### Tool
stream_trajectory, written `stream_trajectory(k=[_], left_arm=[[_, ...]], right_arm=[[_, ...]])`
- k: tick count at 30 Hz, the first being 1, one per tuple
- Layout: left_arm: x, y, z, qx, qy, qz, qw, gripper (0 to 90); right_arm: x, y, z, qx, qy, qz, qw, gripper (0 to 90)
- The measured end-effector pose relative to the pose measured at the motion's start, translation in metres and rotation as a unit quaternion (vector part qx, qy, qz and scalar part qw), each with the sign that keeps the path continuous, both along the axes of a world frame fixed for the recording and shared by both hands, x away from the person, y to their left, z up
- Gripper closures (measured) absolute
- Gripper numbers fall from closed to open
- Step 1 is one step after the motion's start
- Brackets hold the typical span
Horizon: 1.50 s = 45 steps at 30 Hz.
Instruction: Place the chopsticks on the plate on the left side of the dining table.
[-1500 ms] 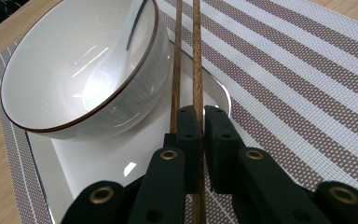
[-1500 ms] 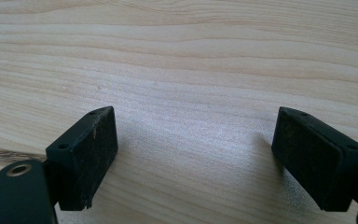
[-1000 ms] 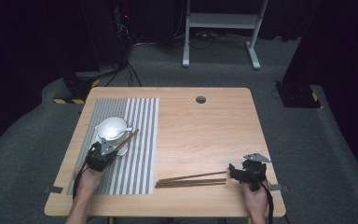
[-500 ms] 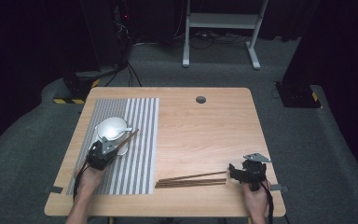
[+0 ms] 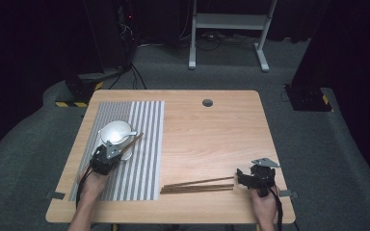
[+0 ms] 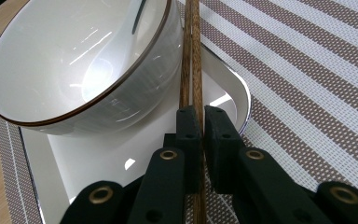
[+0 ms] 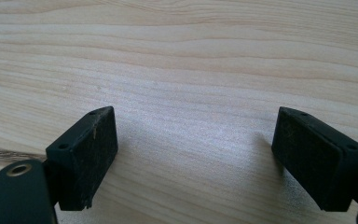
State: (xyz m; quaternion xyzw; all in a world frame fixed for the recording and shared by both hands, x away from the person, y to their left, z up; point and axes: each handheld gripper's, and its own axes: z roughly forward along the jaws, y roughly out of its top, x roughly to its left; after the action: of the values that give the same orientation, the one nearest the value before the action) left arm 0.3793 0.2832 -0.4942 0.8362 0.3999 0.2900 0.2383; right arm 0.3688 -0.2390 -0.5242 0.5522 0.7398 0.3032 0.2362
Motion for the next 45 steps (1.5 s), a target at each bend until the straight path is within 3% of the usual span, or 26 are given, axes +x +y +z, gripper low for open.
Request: stream_trajectory(k=[45], left_arm=[[0.0023,-0.0018,0.0005,0.007,-0.006,-0.005,0.9999,82.3]], right_arm=[[0.0,-0.0001,0.0,0.0,0.0,0.0,1.0,13.8]])
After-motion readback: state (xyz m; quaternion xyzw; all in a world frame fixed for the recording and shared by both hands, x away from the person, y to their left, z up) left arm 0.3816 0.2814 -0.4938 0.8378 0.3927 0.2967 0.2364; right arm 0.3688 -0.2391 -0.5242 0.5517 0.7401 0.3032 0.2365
